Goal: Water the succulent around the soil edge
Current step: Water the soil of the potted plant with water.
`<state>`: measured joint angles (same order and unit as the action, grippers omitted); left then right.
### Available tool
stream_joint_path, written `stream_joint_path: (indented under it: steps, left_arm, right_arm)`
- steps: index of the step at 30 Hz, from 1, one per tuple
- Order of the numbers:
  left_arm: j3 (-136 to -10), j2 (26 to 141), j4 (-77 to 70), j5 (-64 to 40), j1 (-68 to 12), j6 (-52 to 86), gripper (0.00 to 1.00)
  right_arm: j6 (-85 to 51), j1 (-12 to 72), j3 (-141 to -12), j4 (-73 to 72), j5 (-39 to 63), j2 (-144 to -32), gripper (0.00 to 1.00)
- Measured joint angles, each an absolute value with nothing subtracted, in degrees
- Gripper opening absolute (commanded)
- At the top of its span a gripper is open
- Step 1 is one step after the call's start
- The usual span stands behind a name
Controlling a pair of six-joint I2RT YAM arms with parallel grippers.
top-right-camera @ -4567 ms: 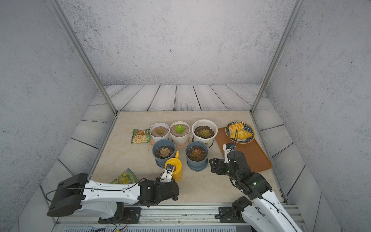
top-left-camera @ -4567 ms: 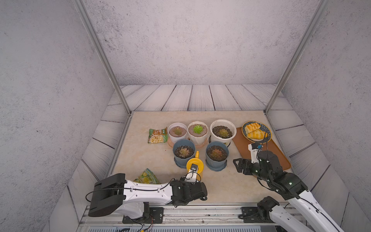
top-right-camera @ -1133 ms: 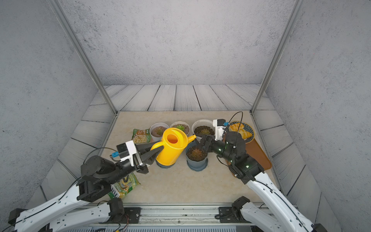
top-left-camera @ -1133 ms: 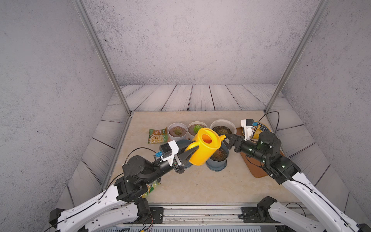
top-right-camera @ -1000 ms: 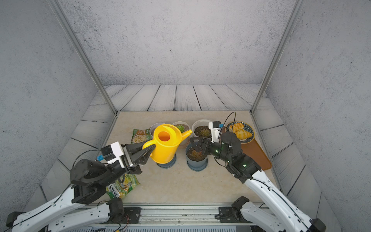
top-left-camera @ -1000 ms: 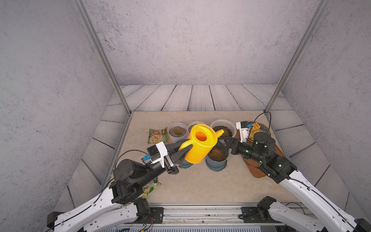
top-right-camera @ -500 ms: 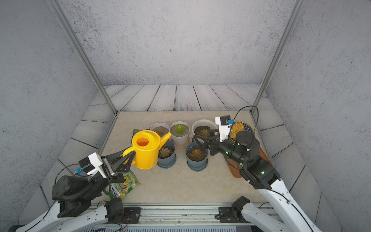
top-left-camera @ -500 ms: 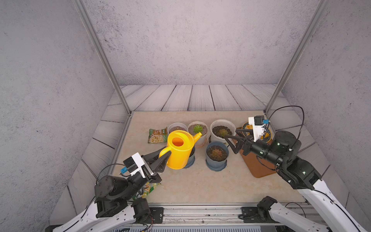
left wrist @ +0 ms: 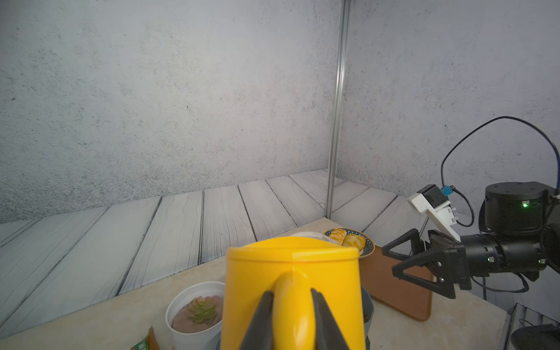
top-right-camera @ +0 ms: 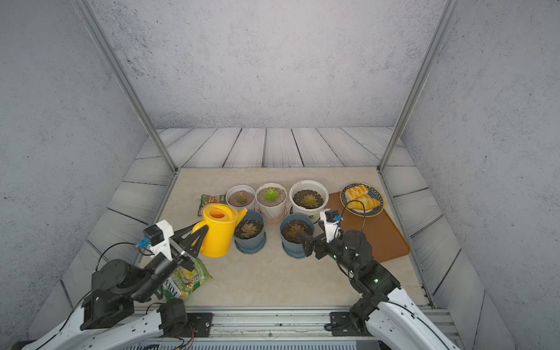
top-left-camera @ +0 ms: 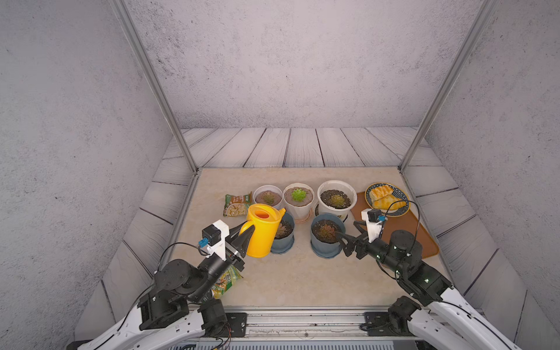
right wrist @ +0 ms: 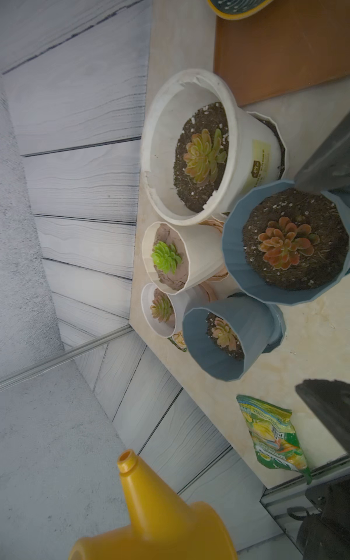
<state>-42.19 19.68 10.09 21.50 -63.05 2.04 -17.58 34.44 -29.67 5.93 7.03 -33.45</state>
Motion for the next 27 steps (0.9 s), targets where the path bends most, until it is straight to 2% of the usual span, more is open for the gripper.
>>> stream_joint_path:
  steps: [11,19,27]
  left_arm:
    - [-41.8,30.9,13.4,25.2,-63.0,4.0,0.00]
    - [-44.4,41.9,15.4,26.7,-62.3,5.4,0.00]
    - [-49.3,47.7,18.7,26.5,-60.5,6.8,0.00]
  right_arm:
    - [-18.2,34.5,-26.0,0.1,5.2,-28.9,1.00]
    - [-18.2,34.5,-25.9,-0.1,2.9,-31.6,1.00]
    - [-18.2,34.5,-25.9,-0.1,1.8,-33.4,1.00]
